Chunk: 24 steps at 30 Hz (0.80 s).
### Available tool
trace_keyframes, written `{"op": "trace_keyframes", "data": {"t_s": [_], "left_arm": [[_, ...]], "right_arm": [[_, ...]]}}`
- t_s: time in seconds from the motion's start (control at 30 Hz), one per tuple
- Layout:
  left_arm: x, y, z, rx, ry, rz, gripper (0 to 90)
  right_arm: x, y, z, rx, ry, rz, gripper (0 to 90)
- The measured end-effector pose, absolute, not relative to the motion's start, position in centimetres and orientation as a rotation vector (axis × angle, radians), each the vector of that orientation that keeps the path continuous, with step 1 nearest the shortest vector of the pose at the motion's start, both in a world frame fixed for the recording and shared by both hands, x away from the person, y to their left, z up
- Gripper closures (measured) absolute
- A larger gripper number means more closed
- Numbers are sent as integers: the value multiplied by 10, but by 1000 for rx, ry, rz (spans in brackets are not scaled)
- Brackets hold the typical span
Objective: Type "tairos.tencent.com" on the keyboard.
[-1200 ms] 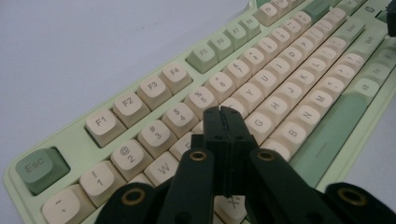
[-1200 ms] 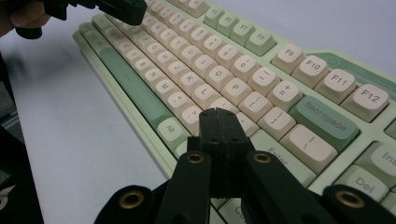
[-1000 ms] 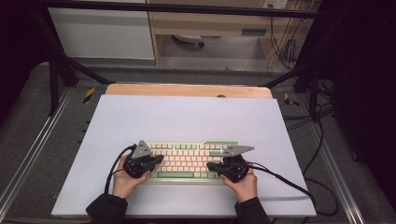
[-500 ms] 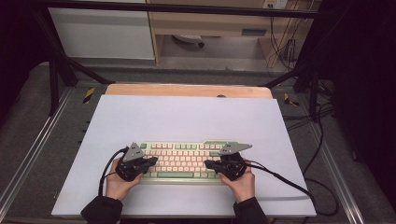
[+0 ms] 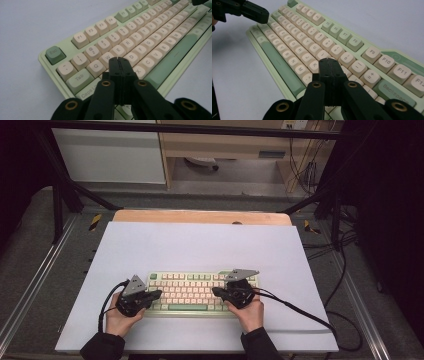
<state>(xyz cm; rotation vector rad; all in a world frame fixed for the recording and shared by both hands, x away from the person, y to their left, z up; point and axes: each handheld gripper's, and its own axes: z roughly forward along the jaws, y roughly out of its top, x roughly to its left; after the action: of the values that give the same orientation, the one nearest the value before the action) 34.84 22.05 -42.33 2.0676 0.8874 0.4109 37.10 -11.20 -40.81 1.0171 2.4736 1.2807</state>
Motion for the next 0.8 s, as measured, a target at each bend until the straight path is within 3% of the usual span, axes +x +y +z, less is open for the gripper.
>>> {"op": "trace_keyframes", "data": {"t_s": [0.8], "left_arm": [[350, 223, -426, 2070, 898, 406, 897]], "right_arm": [[393, -87, -428, 1035, 2487, 1208, 900]]}}
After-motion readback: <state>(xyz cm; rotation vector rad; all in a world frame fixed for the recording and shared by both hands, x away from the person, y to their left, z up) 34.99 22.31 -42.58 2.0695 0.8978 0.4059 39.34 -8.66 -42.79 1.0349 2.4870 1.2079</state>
